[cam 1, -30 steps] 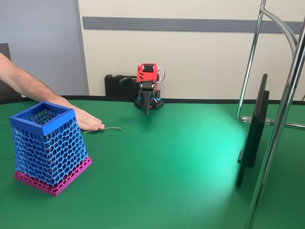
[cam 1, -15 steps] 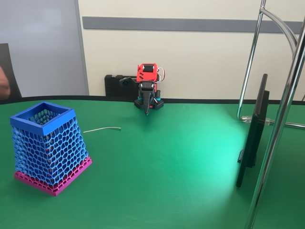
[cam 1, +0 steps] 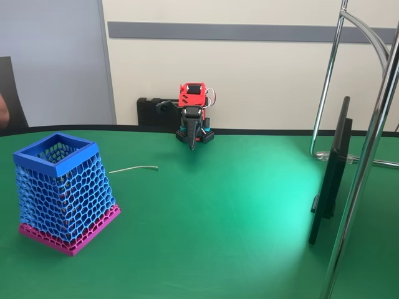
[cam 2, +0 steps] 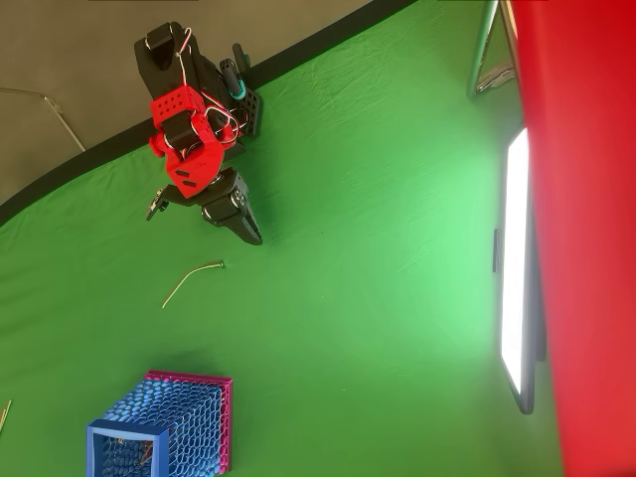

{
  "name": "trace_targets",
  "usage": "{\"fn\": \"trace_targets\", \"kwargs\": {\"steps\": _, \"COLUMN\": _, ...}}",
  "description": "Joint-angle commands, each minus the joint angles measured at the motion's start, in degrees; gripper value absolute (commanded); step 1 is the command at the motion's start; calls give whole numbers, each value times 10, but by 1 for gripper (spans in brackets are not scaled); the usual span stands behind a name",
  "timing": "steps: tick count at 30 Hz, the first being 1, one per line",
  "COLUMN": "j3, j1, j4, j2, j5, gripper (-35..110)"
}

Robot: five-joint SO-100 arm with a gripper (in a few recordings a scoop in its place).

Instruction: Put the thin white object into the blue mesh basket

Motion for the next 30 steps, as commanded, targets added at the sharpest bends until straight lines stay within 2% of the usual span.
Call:
{"fn": "trace_targets", "kwargs": {"steps": 1, "j3": -3, "j1": -1, "j4": -9, "j2": 4, "j5": 0, "gripper": 1}}
{"fn": "trace_targets", "kwargs": {"steps": 8, "j3": -57, "j1": -1, "j4": 35, "j2": 4, "j5": 2, "gripper": 1}}
{"fn": "trace_targets", "kwargs": {"steps": 21, "j3": -259, "j1": -11, "j4": 245, "j2": -2, "j5": -1, "gripper": 1}}
{"fn": "trace_targets", "kwargs": {"steps": 25, "j3": -337, "j1": -3, "j4": 298, "j2": -63, "j5": 0, "gripper": 1}}
{"fn": "trace_targets", "kwargs": {"steps": 30, "j3": -396, "j1": 39, "j4": 303, "j2": -146, "j5": -14, "gripper": 1}}
